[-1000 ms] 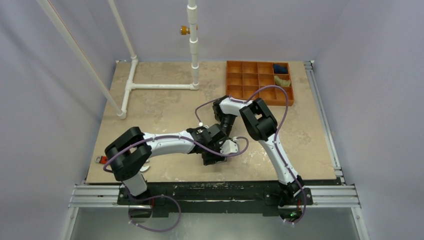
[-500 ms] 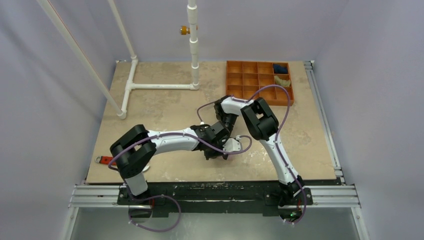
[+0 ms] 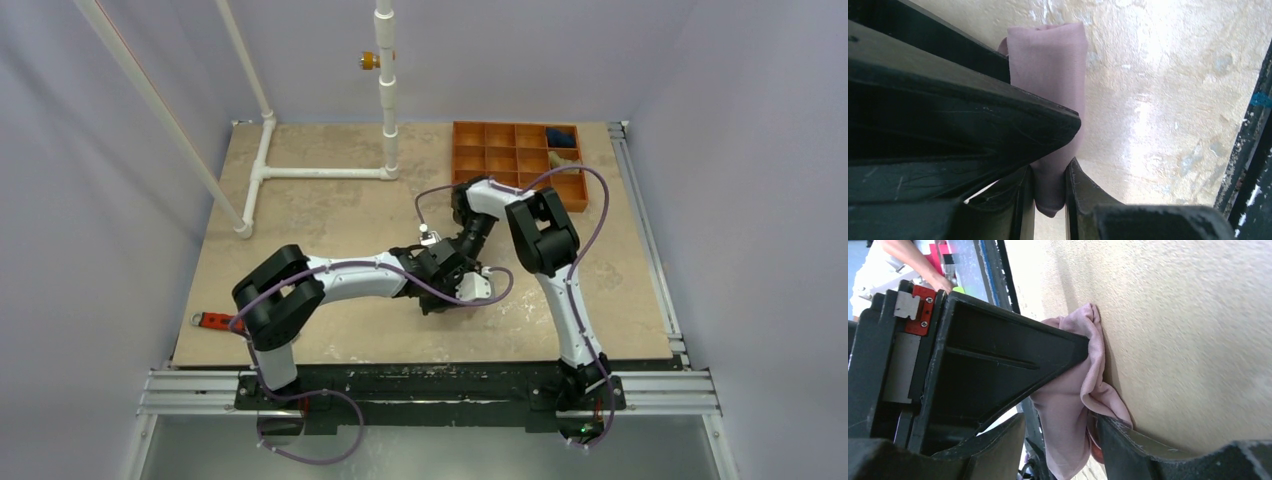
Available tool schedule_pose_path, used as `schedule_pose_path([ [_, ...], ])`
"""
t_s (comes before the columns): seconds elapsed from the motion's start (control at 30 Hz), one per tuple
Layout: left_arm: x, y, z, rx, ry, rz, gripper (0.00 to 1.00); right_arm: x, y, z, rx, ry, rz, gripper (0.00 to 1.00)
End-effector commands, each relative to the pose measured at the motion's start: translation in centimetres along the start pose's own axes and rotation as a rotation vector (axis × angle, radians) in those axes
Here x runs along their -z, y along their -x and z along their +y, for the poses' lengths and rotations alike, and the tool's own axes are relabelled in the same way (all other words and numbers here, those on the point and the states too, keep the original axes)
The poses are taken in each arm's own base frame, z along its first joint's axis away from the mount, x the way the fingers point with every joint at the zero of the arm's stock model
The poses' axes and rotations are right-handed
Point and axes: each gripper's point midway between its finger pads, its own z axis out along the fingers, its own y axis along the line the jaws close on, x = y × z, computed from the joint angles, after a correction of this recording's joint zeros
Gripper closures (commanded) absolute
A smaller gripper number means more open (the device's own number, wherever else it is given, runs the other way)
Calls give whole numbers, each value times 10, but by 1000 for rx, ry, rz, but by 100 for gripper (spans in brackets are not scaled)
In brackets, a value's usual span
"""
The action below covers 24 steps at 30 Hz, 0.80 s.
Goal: Roll the underwear
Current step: Roll the underwear to the center of the board.
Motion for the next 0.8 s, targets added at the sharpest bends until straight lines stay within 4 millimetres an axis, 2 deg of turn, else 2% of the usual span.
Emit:
schedule_pose_path([
  [0.0, -25, -34, -24, -3, -112, 109, 100, 28, 12, -52, 231, -218, -58, 43],
  [0.2, -27, -35, -23, -9, -117, 120, 100, 56, 0, -46, 220, -262, -115, 42],
  [0.47, -25, -33, -25, -9, -126, 111, 100, 78, -17, -45, 197, -282, -183, 43],
  [0.6, -25, -33, -25, 22, -149, 110, 100, 102, -25, -39, 193, -307, -285, 43],
  [0.77, -20, -29, -12, 132, -205, 90, 100, 135, -40, -29, 189, -410, -434, 43],
])
